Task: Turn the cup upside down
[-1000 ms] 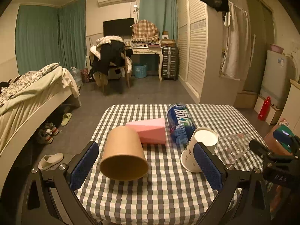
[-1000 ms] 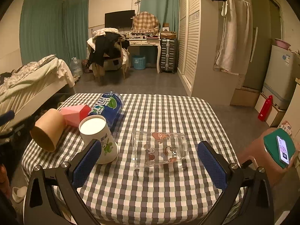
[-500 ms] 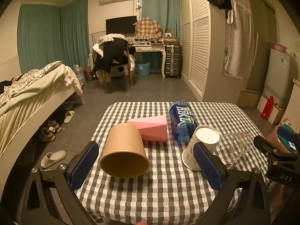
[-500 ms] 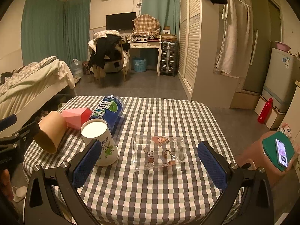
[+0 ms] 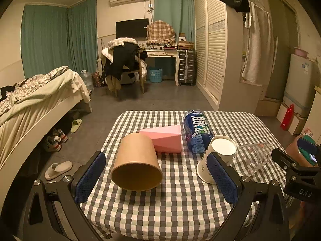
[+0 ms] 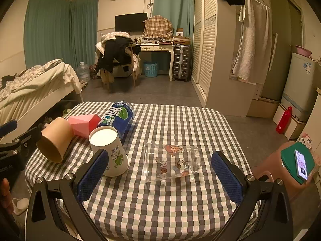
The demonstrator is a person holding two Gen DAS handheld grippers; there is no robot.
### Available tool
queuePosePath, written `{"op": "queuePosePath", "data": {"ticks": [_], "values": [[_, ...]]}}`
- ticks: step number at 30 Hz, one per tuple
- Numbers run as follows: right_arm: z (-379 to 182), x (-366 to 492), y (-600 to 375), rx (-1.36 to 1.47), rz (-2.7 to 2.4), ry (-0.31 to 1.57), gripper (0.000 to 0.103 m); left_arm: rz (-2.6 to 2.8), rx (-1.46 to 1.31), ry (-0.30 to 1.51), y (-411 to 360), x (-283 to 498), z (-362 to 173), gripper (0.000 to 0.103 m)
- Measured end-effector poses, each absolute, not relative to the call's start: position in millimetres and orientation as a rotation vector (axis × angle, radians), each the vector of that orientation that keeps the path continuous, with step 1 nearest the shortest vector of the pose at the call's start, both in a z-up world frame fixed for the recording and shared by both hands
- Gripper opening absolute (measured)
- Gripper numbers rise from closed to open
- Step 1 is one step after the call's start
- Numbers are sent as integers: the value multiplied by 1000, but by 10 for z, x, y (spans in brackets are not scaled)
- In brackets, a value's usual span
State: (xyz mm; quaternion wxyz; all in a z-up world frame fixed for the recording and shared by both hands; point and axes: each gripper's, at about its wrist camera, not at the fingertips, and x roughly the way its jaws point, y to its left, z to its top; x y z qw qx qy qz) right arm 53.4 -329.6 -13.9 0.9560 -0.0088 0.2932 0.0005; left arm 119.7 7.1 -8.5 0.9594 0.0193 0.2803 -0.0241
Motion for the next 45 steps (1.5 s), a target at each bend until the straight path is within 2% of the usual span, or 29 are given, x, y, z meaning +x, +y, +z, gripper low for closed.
{"op": "queuePosePath", "data": {"ticks": [45], "values": [[-173,533,-3278,-19,-2,617,103,-53,36,581,83,1187,-119,103]]}}
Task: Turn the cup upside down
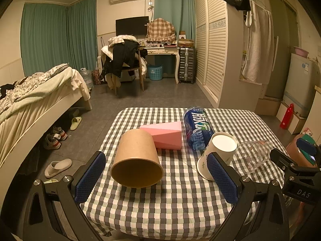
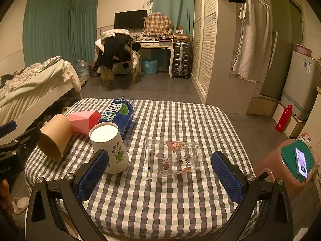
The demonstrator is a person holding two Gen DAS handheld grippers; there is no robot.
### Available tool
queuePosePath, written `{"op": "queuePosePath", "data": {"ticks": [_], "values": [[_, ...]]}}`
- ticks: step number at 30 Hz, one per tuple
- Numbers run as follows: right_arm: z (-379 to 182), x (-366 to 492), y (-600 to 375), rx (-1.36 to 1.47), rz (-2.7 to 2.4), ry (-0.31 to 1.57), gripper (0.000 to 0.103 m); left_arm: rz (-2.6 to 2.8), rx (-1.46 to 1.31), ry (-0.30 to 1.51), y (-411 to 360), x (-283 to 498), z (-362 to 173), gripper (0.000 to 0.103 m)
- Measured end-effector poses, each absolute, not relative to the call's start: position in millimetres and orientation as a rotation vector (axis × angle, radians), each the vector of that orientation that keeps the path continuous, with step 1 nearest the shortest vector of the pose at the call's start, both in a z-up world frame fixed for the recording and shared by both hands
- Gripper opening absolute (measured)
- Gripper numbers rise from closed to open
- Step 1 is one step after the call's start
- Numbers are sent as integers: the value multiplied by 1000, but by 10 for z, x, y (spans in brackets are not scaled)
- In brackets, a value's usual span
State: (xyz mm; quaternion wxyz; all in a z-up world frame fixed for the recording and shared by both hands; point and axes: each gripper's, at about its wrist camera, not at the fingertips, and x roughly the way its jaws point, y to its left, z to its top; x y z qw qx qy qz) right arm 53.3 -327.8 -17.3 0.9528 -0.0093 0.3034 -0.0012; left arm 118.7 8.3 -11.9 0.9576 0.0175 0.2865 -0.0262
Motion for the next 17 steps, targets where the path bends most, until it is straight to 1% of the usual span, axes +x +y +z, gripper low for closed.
{"op": "queuePosePath", "data": {"ticks": [17], "values": [[-218,524,-3265,-19,-1,628,103,-56,35,562,70,1139,-125,103]]}}
